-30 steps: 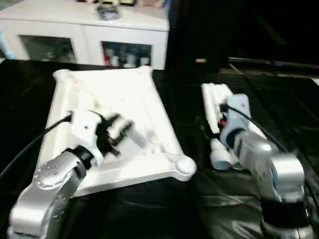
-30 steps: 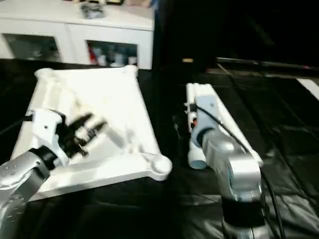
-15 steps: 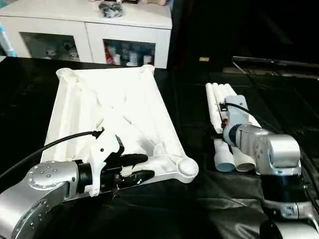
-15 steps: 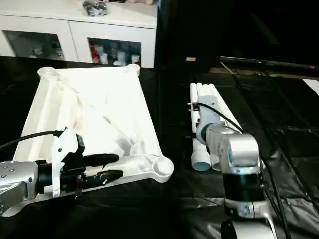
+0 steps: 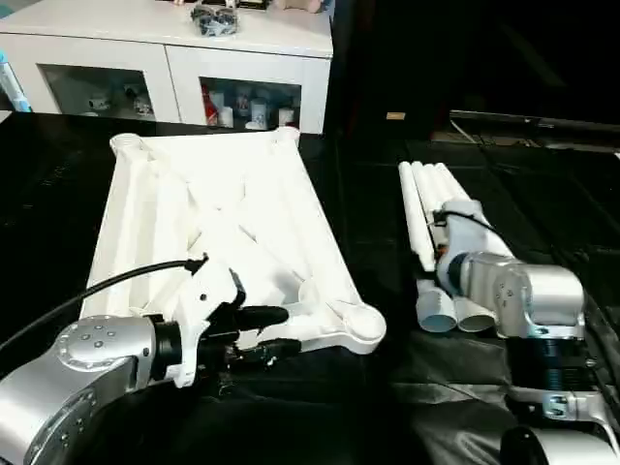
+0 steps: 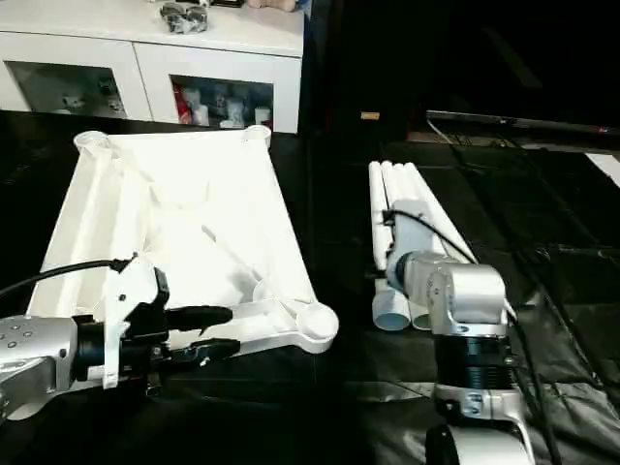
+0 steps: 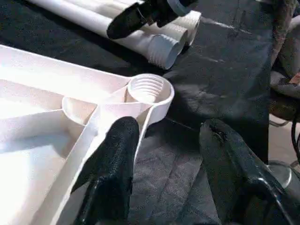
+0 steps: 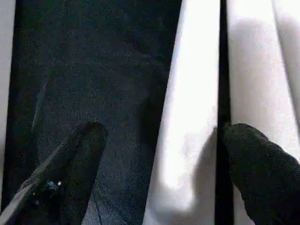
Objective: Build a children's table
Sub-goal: Pick table leg
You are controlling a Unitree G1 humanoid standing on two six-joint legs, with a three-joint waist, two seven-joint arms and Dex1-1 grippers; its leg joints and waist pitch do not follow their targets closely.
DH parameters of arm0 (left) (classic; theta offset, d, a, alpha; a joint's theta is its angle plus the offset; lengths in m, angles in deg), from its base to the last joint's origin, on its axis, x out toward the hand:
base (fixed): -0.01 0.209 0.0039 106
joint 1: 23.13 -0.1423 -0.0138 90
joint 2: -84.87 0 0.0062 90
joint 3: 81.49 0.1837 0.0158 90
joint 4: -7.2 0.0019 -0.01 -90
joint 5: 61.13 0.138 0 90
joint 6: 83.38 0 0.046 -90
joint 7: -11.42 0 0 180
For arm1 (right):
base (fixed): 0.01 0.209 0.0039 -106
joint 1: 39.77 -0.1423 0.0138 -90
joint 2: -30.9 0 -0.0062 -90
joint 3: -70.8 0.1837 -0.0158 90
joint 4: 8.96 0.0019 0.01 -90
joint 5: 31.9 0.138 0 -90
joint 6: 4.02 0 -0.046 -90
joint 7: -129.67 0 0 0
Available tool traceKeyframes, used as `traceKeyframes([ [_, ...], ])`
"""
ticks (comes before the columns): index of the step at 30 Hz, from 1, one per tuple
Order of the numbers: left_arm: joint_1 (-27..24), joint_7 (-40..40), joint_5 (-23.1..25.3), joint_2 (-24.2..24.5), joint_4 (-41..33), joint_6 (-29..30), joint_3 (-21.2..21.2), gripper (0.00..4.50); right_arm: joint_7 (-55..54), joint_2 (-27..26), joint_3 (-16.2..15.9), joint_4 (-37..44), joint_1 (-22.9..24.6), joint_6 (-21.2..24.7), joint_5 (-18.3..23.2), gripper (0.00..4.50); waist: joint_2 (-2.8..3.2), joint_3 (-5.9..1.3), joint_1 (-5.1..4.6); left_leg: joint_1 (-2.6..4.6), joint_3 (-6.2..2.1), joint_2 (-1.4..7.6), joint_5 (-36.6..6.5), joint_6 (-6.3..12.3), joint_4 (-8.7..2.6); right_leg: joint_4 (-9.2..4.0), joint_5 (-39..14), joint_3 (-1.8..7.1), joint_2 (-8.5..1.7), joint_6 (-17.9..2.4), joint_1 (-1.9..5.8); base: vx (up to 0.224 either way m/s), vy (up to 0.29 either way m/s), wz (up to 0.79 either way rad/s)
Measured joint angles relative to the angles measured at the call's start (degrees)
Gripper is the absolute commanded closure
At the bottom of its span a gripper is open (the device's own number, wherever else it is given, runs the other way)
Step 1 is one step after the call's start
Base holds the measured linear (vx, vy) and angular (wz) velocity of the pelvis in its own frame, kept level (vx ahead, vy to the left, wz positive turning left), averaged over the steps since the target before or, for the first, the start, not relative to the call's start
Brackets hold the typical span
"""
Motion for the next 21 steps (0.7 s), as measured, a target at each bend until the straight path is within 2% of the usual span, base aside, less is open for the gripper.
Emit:
traceKeyframes([
  [14, 0.0, -0.6, 0.1, 0.1, 0.0, -0.1, 0.7, 2.1, 0.9, -0.2, 1.0, -4.5, 0.3, 0.1, 0.2, 1.81, -0.04, -0.02, 0.0, 0.01, 0.03, 0.01, 0.0, 0.0, 0.03, 0.01, 0.0, 0.02, 0.0, 0.0, 0.01, 0.0, 0.0, 0.0],
  [21, 0.0, -1.2, 0.2, 0.1, 0.0, -0.2, 1.0, 2.1, 0.9, -0.9, 3.0, -5.5, 0.2, 0.2, 1.3, 2.46, -0.18, -0.1, 0.0, 0.07, 0.04, 0.01, 0.0, 0.0, 0.03, 0.01, 0.0, 0.02, 0.0, 0.0, 0.03, 0.0, 0.0, 0.0],
])
